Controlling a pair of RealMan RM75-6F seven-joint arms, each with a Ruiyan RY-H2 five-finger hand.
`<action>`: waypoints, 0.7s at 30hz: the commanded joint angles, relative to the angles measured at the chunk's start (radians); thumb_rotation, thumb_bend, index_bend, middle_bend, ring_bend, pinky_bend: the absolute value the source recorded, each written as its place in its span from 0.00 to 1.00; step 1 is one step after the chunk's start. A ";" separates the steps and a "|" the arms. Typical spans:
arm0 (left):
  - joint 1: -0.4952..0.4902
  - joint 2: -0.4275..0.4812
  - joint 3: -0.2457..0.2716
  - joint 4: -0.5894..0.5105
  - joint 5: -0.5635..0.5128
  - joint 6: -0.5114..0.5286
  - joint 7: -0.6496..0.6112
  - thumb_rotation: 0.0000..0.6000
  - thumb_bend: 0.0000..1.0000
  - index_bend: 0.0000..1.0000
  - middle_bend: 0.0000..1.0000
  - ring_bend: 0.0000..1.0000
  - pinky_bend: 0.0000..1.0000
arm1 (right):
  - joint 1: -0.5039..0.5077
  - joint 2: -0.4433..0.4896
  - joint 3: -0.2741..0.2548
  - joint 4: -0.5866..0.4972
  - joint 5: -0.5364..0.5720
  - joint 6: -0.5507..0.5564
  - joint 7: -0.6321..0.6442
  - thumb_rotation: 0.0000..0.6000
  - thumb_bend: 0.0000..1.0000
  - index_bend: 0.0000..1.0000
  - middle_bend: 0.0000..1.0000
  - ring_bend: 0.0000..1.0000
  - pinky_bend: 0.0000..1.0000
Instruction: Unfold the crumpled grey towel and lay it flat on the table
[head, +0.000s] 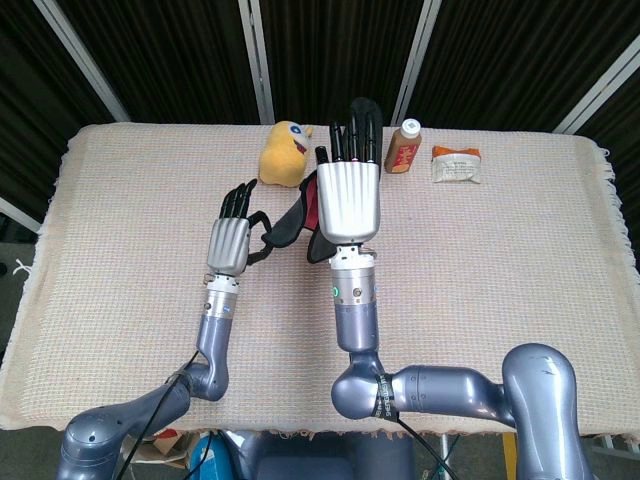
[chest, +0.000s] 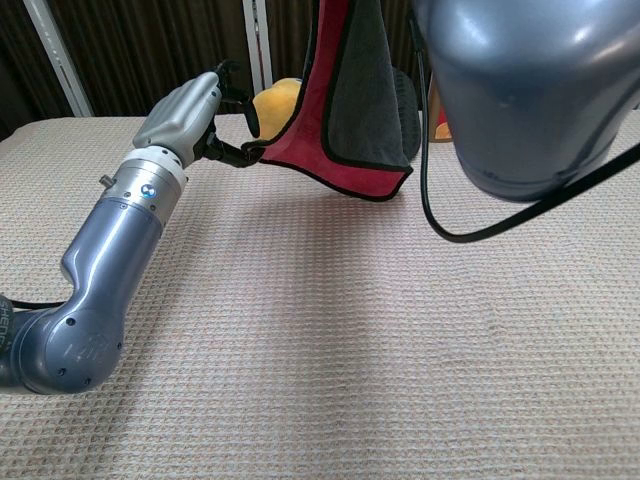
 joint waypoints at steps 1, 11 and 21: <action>-0.001 0.002 0.000 -0.001 -0.002 -0.001 0.001 1.00 0.37 0.57 0.03 0.00 0.05 | -0.003 0.000 -0.003 -0.006 0.000 0.003 0.000 1.00 0.56 0.71 0.23 0.09 0.08; 0.006 0.013 0.006 -0.013 -0.007 0.009 0.008 1.00 0.39 0.61 0.04 0.00 0.06 | -0.002 0.017 0.014 0.003 0.016 -0.028 0.012 1.00 0.56 0.71 0.23 0.09 0.08; 0.010 0.059 0.003 -0.058 0.004 0.045 0.022 1.00 0.45 0.64 0.05 0.00 0.06 | -0.040 0.039 -0.005 -0.043 0.027 -0.028 0.039 1.00 0.56 0.71 0.23 0.09 0.08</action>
